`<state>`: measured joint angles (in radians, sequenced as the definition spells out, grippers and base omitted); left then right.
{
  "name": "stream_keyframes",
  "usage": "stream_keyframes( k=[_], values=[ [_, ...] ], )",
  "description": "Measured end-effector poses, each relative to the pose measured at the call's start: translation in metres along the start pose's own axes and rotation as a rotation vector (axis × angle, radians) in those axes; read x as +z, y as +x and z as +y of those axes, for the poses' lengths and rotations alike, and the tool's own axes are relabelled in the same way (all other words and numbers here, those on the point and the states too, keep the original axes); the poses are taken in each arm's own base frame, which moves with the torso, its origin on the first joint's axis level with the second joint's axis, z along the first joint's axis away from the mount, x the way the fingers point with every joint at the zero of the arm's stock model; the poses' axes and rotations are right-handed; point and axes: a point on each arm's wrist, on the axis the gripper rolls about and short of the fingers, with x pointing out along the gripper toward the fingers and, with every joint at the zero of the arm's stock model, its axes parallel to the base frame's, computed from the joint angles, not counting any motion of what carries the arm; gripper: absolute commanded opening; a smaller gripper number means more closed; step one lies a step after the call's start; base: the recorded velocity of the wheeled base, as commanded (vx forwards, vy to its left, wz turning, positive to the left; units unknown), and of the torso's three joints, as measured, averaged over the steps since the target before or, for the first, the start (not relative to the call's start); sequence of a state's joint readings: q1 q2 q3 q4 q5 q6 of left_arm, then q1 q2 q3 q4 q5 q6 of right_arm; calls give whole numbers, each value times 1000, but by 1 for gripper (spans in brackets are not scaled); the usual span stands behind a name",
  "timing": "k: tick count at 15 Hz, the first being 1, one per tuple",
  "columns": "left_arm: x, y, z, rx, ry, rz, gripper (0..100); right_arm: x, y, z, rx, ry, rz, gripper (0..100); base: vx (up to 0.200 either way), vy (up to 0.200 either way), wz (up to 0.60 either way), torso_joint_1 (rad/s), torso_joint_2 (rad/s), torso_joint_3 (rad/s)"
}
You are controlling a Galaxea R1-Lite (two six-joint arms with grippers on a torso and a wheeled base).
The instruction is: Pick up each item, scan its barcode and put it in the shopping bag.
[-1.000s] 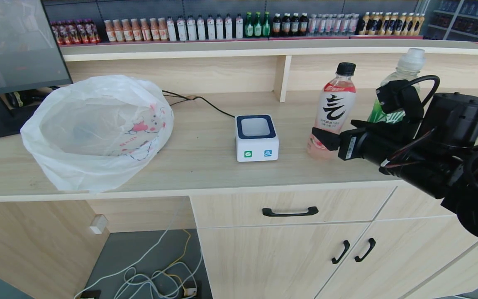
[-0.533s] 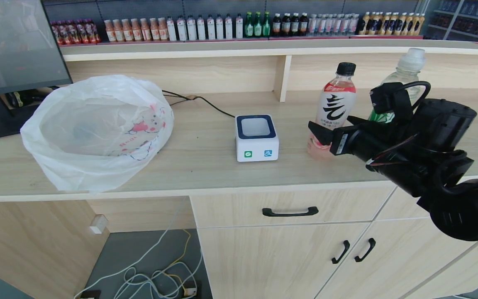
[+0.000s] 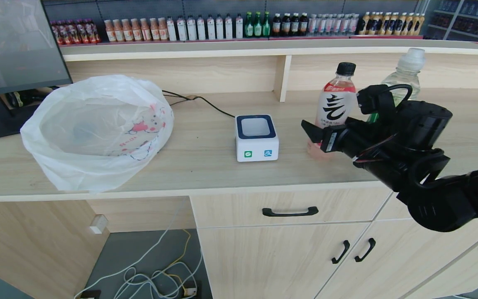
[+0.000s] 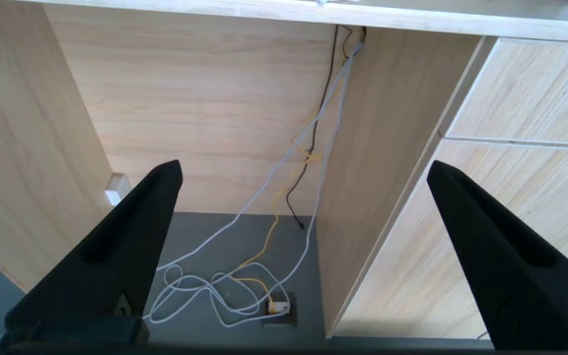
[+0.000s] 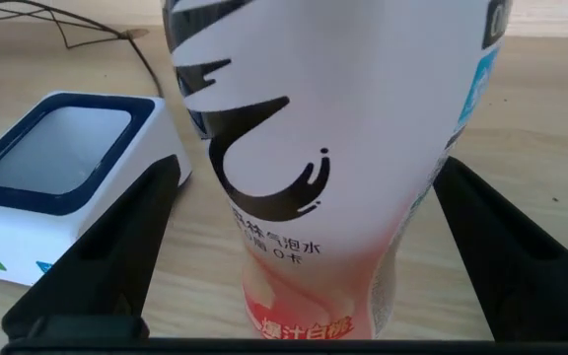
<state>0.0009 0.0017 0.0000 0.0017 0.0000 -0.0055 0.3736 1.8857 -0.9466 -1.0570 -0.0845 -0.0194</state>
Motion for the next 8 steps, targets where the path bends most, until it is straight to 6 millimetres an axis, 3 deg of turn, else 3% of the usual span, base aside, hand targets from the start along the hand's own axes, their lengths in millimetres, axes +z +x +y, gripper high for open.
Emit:
stream_keyframes(
  k=[8],
  values=[
    [0,0,0,0,0,0,100,5,23,-9,-28,1,-53,100,0,0,0,0,0,0]
  ],
)
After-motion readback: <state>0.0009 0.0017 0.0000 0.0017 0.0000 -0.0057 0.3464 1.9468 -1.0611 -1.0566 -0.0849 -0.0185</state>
